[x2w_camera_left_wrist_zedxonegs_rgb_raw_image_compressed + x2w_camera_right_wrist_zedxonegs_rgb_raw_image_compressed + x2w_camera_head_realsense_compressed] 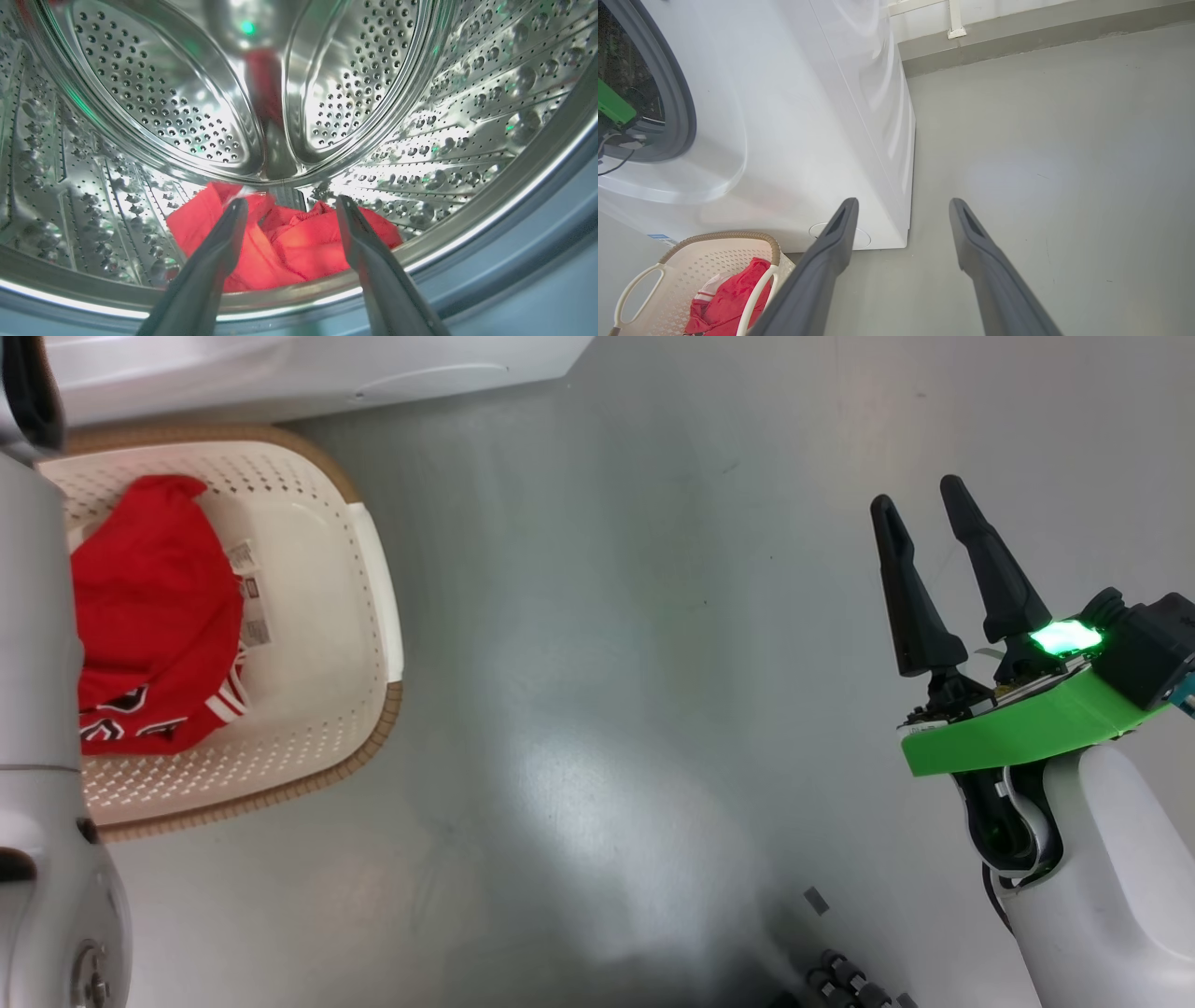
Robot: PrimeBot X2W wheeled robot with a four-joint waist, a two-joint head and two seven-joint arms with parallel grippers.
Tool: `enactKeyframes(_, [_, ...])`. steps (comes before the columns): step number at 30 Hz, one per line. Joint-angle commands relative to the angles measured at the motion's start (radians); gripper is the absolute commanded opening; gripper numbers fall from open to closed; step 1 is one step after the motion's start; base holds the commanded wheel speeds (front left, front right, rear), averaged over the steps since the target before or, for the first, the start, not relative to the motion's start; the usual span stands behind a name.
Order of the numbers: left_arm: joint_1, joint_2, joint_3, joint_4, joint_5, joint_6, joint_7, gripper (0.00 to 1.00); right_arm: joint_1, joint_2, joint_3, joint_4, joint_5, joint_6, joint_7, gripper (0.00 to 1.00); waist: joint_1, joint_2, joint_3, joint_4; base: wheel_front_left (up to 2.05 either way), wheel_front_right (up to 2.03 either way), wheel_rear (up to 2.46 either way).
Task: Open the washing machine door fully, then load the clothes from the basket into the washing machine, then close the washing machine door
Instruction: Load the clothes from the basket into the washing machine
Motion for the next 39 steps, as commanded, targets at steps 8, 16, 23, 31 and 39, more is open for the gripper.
enactKeyframes(8, [0.031,0.018,-0.001,0.051,-0.013,-0.003,-0.004,1.0,0.025,-0.011,0.026,-0.008,0.008,0.002,-0.005,1.0,0.0,0.0,-0.05,0.027,0.0,0.0,0.0])
enactKeyframes(16, [0.098,0.011,0.005,0.027,-0.021,-0.014,-0.004,1.0,0.031,-0.015,0.029,-0.001,0.01,0.002,-0.005,1.0,0.0,0.0,-0.101,0.036,0.0,0.0,0.0])
enactKeyframes(23, [0.192,0.002,0.009,-0.025,-0.026,-0.024,-0.004,1.0,0.052,-0.018,0.023,0.006,0.005,0.002,-0.005,1.0,0.0,0.0,-0.17,0.048,0.0,0.0,0.0])
enactKeyframes(31, [0.336,-0.005,0.019,-0.102,-0.036,-0.05,-0.004,1.0,0.083,-0.024,0.015,0.021,0.003,0.002,-0.005,1.0,0.0,0.0,-0.263,0.069,0.0,0.0,0.0])
enactKeyframes(39, [0.499,-0.012,0.042,-0.201,-0.047,-0.076,-0.004,1.0,0.121,-0.036,0.004,0.031,0.001,0.002,-0.005,1.0,0.0,0.0,-0.345,0.102,0.0,0.0,0.0])
